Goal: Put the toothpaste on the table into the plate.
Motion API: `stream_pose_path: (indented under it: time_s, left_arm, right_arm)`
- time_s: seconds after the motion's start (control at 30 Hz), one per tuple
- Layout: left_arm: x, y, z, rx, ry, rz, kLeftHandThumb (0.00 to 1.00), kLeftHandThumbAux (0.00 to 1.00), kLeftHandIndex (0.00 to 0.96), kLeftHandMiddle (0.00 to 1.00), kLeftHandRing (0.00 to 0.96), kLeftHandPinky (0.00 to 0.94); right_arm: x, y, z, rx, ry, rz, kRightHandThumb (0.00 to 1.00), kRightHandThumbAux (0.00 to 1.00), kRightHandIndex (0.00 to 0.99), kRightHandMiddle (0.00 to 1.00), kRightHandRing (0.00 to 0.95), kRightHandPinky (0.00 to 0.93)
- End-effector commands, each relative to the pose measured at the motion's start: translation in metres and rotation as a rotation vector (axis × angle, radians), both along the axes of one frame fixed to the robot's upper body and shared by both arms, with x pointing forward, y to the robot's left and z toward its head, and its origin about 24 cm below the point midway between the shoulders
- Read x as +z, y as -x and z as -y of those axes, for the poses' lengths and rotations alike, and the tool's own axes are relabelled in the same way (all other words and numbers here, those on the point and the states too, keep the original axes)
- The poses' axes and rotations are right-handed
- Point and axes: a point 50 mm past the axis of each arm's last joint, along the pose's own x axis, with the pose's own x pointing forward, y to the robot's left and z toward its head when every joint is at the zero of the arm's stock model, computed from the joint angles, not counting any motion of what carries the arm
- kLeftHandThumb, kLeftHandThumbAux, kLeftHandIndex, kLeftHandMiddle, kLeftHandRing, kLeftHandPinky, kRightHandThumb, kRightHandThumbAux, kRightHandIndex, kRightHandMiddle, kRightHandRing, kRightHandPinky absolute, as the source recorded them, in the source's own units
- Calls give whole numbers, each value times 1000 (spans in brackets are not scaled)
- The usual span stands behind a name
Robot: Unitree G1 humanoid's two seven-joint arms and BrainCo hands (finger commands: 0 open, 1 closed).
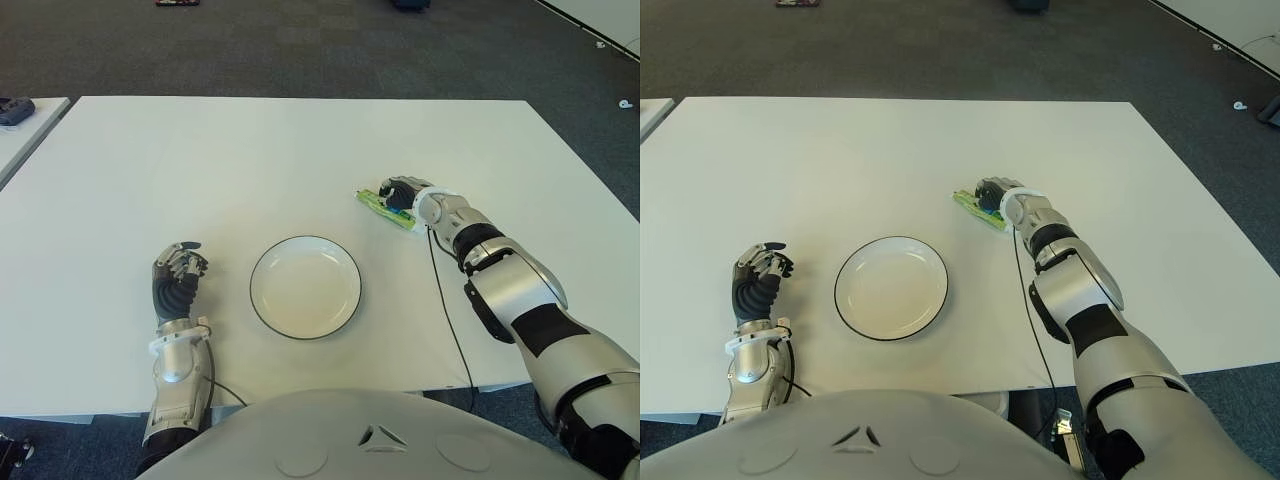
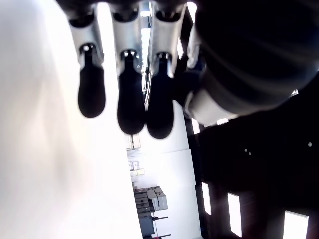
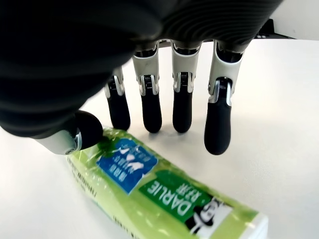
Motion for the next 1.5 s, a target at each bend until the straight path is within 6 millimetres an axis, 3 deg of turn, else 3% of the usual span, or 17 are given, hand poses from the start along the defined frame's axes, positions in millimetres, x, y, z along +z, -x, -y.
stream_pose_path:
  time_s: [0.03,0.1,0.13,0.23,0.37,1.13,1.5]
  left_arm:
    - [-3,-1,1,-1,-9,-8,697,720,432,622,621,620]
    - [-3,-1,1,-1,-12,-7,697,720,433,624,624,625]
    - [-3,-2,1,-1,-14,-8,697,720,433,627,626,629]
    - [-2,-2,1,-2,-17,-11,697,719,433,633,630,634]
    - [-3,-2,0,-4,-22,-14,696,720,433,638,635,628]
    - [-1,-5,0,-4,-24,-6,696,719,433,637,634,629]
    - [-2,-5,-2,-11,-31,-18,695,719,433,626,635,622]
  right_arm:
    - [-28,20,1,5,10,-149,697,452,430,768,807,866]
    - [-28,19,1,6,5,-146,705,457,451,785,822,870]
    - [-27,19,0,6,3,-145,711,544,444,797,833,876]
    - [-27,19,0,5,-7,-143,717,647,436,813,848,886]
    - [-26,19,0,25,-13,-129,721,686,436,830,861,892]
    - [-22,18,1,97,41,-53,728,700,439,813,820,798]
    - [-20,15,-9,133,49,-24,720,706,436,810,810,818]
